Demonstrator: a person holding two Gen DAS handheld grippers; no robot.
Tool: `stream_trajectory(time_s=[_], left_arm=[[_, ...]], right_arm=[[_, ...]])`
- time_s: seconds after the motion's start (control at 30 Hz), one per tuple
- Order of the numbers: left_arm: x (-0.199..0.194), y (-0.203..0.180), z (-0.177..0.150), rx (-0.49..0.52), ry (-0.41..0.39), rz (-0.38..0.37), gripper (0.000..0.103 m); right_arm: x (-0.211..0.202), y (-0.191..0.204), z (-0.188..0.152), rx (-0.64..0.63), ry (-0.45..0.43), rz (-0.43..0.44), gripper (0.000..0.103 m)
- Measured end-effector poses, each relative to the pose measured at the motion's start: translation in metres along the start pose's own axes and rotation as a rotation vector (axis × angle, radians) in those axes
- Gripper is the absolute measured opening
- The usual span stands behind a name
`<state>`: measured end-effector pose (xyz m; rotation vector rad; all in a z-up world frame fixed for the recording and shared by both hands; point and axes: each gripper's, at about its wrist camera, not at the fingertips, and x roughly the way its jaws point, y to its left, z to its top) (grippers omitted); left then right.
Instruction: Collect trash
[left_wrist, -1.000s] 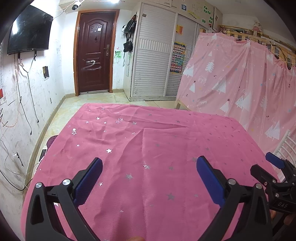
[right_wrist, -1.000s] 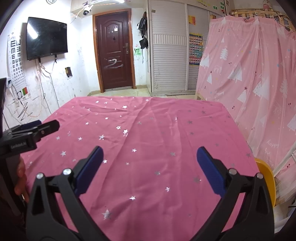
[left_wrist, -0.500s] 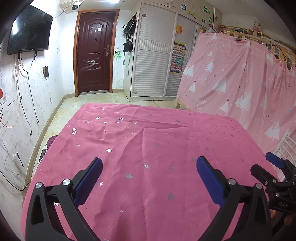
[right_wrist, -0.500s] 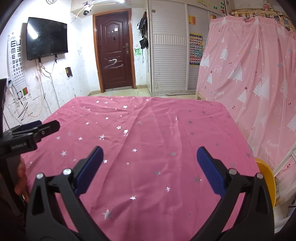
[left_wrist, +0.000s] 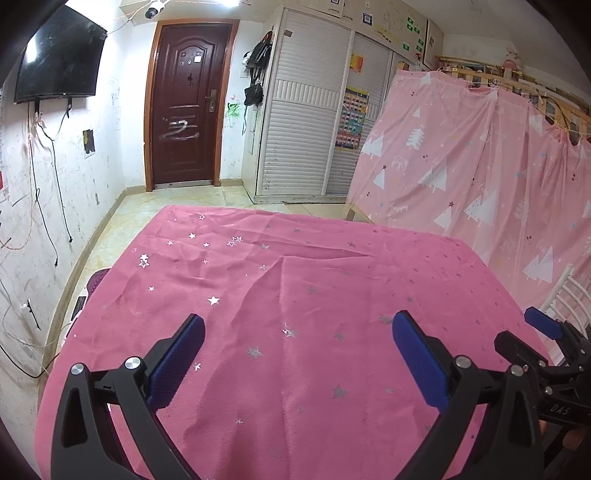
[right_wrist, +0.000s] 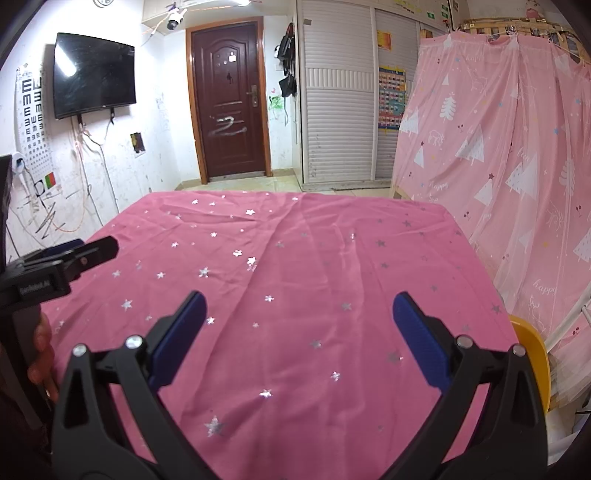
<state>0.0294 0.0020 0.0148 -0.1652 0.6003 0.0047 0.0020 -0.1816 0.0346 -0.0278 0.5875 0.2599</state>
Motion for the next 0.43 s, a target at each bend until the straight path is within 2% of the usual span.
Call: stream_trajectory(time_s=[0.43], left_arm=[[0.0043, 0.0, -0.0007, -0.008, 0.027, 0.004, 0.095]], right_arm=[[0.0, 0.0002, 0.0001, -0.002, 0.0, 0.001, 0.097]])
